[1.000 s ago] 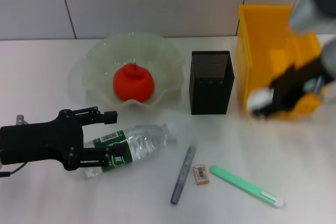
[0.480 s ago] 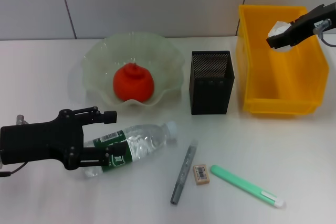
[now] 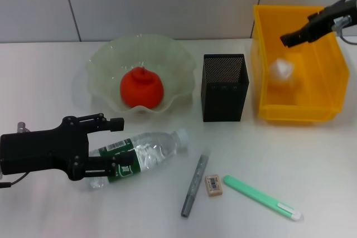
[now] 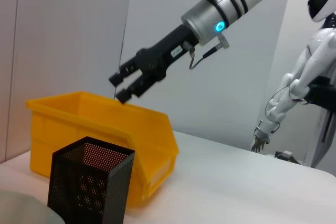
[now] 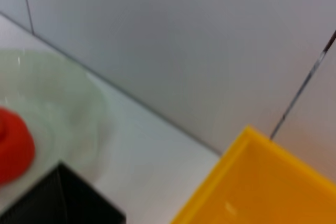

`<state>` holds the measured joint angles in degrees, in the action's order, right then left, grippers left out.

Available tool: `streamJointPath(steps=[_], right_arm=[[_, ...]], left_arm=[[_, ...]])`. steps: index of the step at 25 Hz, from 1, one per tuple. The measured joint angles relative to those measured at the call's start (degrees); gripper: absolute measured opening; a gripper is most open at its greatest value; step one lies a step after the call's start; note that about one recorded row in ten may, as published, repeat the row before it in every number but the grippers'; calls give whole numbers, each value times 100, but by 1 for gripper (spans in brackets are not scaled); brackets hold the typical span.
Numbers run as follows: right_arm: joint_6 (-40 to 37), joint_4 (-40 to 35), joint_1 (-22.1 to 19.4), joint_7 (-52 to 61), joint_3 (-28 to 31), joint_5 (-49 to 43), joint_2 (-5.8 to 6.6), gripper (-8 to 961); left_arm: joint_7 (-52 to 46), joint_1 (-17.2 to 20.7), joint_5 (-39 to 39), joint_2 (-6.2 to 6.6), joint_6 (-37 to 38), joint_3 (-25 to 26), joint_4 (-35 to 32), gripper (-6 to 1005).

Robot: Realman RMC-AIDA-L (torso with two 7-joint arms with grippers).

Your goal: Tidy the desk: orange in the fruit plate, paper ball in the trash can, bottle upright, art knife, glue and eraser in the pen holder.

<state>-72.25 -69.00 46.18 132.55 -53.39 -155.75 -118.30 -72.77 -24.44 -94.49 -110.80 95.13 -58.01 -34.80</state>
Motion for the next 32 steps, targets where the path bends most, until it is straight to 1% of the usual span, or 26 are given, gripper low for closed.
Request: streamJointPath(steps=[2,3,4,6,7,8,9,10,11,12,13,14,15,16,17,18,19,21,22,23,24,27,28,29,32], right_arm=[[73,-255,-139,-116,25,391,-17,815],[111,-570,-415,-399,38,1134,-16,820],[111,-570,-415,-399,38,1134,-16,824],[62,-813,-783,-927,48,2327,30,834],[-29,-830,-940,-1227,53,2865,67,834],[-392,-724,-1347,-2079,54,4403,164,834],[-392,-724,-1347,-2079,54,4403,164,834],[-765,-407,-1596,-2630,83,5324,275,834],[-765,-407,-1596,-2630,83,5324,275,834],[-966,-193,-1671,-2834,123,5620,324,835],[-1486,380,-1738,-3213,304,6033,440,835],[-1486,380,-1738,-3213,304,6033,440,835],[-2058,1079,-1709,-3560,530,6089,571,835],[-2058,1079,-1709,-3560,530,6089,571,835],[-2301,1450,-1691,-3775,610,6064,645,835],[-2612,2067,-1682,-4124,669,5932,766,835],[-2612,2067,-1682,-4124,669,5932,766,835],[-2732,2494,-1716,-4457,682,5662,845,834],[-2738,2567,-1732,-4527,687,5575,854,834],[-2733,2666,-1768,-4630,685,5243,842,834],[-2733,2666,-1768,-4630,685,5243,842,833],[-2743,2663,-1783,-4778,655,4737,748,833],[-2710,2639,-1804,-4974,688,4327,630,833],[-2710,2639,-1804,-4974,688,4327,630,833],[-2587,2550,-1907,-5366,768,3945,430,834]], left_arm=[[0,0,1,1,-4,0,0,787],[0,0,0,4,-12,8,0,787],[0,0,0,4,-12,8,0,787],[12,0,0,6,-19,52,0,786],[28,0,0,6,-20,62,0,786],[48,-3,0,4,-21,65,1,786],[55,-7,0,2,-21,68,1,786],[62,-13,0,-3,-21,69,2,786],[63,-17,0,-6,-22,70,2,786],[63,-22,0,-6,-21,74,2,786],[63,-34,1,-11,-21,106,4,786],[63,-34,1,-11,-21,106,4,786],[63,-42,1,-21,-22,120,5,786],[62,-48,0,-28,-23,131,5,786],[53,-59,1,-36,-25,132,5,786],[29,-87,1,-41,-28,132,18,786],[29,-87,1,-41,-28,132,18,786],[9,-103,1,-39,-25,132,22,786],[3,-105,1,-38,-21,132,20,786],[-27,-109,5,-34,-10,132,7,786],[-27,-109,5,-34,-10,132,7,786],[-116,-131,-1,-23,-53,132,1,786],[-141,-161,-31,-16,-110,132,22,786],[-141,-161,-31,-16,-110,132,22,786],[-148,-185,-65,-23,-206,132,43,785]])
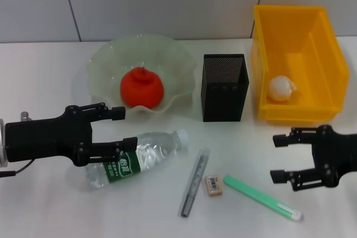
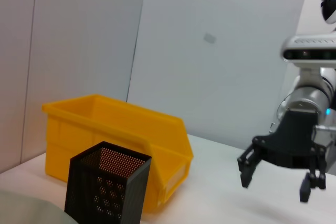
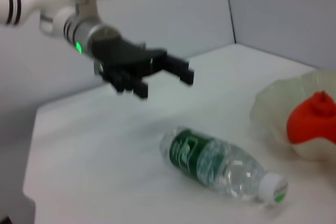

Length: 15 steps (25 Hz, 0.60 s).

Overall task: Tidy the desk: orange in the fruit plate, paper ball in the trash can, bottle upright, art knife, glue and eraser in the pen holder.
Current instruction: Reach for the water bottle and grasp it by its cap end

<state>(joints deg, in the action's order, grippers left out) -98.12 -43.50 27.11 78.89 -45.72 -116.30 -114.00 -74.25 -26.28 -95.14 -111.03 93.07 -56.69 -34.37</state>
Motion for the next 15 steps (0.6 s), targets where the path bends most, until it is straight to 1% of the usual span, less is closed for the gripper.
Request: streamJointPath(steps=[1,3,6,8,12,13,15], right_arm=[[46,-58,-59,-106,9,-33,-55,834],[91,-146,-151,-209,11,-42,-119,834],[96,-184,-185,-232,19,-20,-135,835],[121,-152,-188,-234,80,-22,-136,835],[166,-139,-198,-235,116,-41,-138,834],[182,-139,-203,-235,131,-44,-138,833],[213,-146,-219,-236,177,-49,-139,833]], left_arm=[[0,2,-1,-10,-21,0,-3,785],[0,8,-3,-18,-30,0,-8,785],[-56,-36,16,-36,-28,17,-75,785],[-216,-158,51,-71,27,68,-254,785],[-884,-585,-2,-107,84,110,-825,785],[-1066,-684,-74,-107,69,112,-939,785],[-1645,-1006,-430,-97,17,119,-1240,785]])
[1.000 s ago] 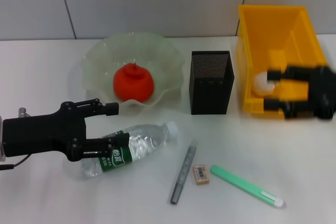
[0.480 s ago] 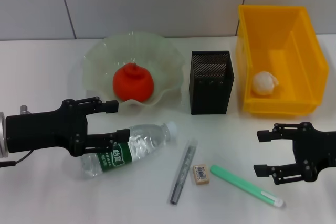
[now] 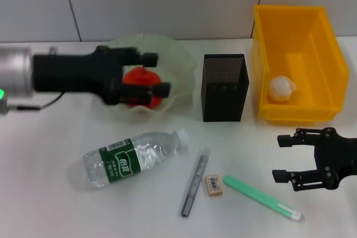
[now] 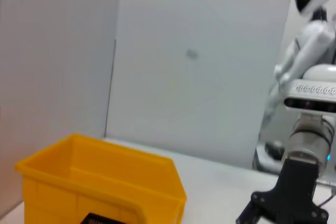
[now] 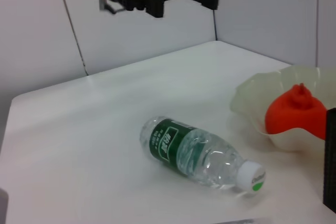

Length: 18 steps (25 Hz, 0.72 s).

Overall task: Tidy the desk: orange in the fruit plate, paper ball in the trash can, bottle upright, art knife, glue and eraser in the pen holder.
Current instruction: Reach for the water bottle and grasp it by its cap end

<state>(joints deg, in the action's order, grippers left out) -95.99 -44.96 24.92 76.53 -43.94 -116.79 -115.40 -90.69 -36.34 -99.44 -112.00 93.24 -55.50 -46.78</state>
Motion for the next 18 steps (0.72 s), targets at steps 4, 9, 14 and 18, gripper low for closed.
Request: streamJointPath(steps=[4,9,14,18], right_arm=[[57,-20,-3,14,2,-2,0,831],[115,-42,-1,52,1,-6,6,831],[144,-75,4,65,0,-8,14,831],[208,-82,3,68,0,-17,31,831]], left_arm=[[-874,-602,-1153,-61,-9,24,-544,785],[-1821,-1375,-2888,-395,164,-35,-1039,784],[-2366,-1963,-4166,-674,-8,-271,-873,784],[-2841,-2083,-4255,-682,-539,-999,-656,784]])
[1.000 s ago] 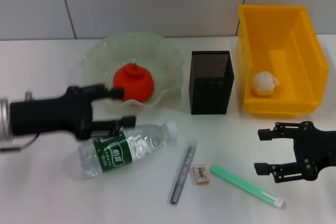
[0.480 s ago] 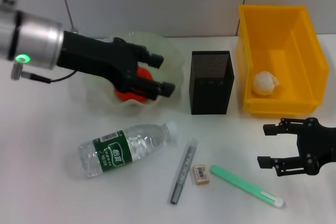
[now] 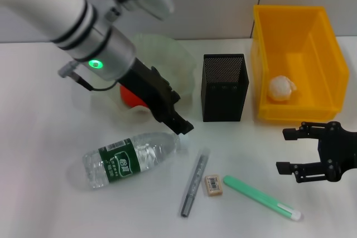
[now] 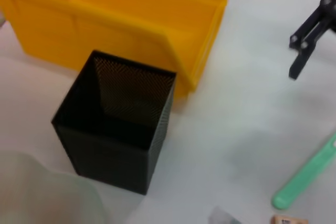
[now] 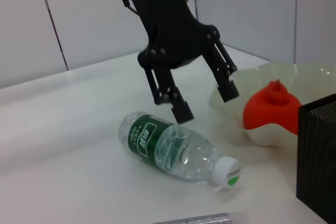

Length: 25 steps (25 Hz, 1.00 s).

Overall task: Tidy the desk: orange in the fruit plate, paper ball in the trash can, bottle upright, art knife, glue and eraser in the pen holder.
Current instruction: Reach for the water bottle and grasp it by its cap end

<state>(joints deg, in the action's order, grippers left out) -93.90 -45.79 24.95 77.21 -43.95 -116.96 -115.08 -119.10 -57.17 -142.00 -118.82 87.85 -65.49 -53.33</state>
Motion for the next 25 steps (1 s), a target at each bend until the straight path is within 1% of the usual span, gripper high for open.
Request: streamJointPath(steps=[1,4,5,8,11,17,25], right_arm=[[0,0,0,0,0,0,0,831],[12,-1,0,1,0,-2,4,831],[13,-1,0,2,0,-3,6,831],[13,-1,0,3,0,-3,11,831],[14,-1,0,4,0,-3,12,831],[27,-1,0,5,0,-3,13,831],[83,26,4,5,0,-3,2,831]], left_arm=[[-111,-15,15,-4,-113,-214,49,784],[-272,-81,20,-17,-309,-553,228,784],[-373,-126,19,-22,-461,-726,379,784],[-410,-140,16,-23,-527,-798,447,784],[-455,-156,35,-31,-790,-1010,714,784],[-467,-159,79,-35,-1167,-1211,976,783],[-514,-124,250,-36,-1760,-1724,1296,783]])
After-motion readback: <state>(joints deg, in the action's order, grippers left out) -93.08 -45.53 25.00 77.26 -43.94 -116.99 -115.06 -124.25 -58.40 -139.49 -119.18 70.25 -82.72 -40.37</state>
